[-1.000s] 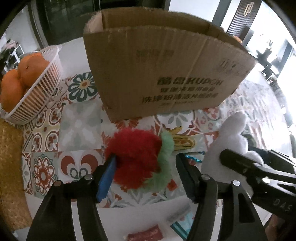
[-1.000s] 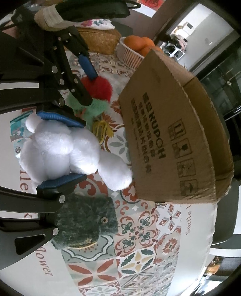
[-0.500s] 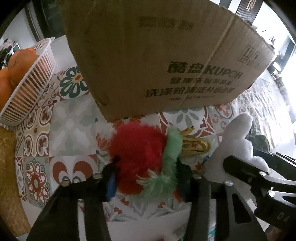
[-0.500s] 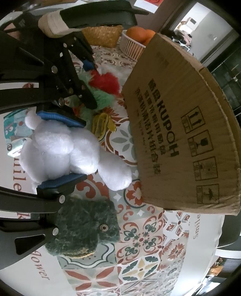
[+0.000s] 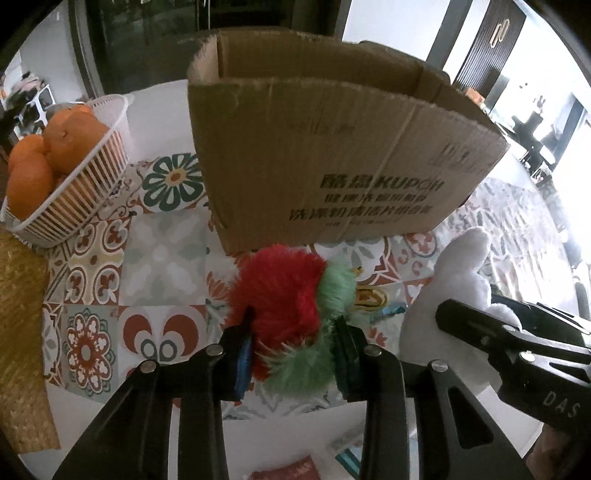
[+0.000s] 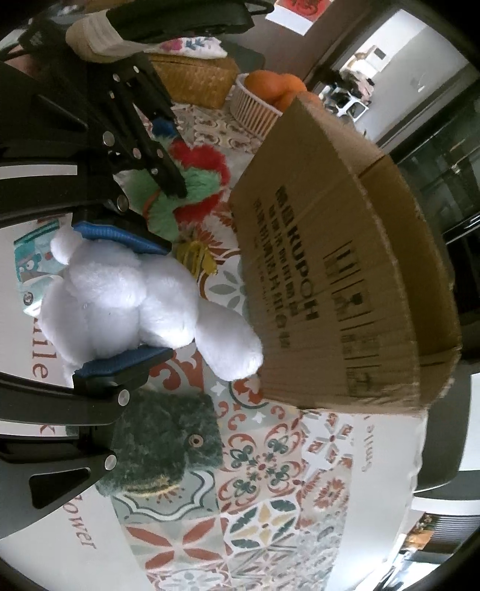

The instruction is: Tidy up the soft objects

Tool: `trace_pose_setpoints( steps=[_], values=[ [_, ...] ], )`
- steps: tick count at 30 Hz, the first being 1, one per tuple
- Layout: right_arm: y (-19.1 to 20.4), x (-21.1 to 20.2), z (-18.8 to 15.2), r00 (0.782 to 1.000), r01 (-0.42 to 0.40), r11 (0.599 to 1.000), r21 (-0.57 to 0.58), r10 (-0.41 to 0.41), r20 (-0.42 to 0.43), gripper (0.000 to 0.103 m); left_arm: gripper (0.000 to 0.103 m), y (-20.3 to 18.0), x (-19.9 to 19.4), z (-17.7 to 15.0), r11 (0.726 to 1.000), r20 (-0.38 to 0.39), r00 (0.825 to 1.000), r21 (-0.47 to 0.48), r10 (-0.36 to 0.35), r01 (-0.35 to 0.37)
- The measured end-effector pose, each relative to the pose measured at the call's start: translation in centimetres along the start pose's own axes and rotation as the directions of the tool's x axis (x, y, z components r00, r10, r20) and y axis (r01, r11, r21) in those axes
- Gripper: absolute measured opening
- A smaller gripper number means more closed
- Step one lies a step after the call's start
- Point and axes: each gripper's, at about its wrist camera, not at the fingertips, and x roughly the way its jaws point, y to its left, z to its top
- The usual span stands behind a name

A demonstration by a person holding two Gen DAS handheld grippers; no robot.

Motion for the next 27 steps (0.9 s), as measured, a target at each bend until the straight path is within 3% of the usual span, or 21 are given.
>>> trace_pose_setpoints(
  steps=[14,27],
  values=[
    [1.0,-3.9,0.6,0.995,-0.012,0.999,-0.030,0.015,0.103,0.051,0.034,-0.8,-4.9,0.8,1.000,0.118,0.993,-0.015,-0.005,0.006],
    [1.9,-7.5,2.0,0.977,-0.010,0.997,-0.075,0.026,0.213,0.051,0.034,-1.4,-9.1,2.7,1.000,0.231,0.973,-0.003,-0.002,0.003]
  ],
)
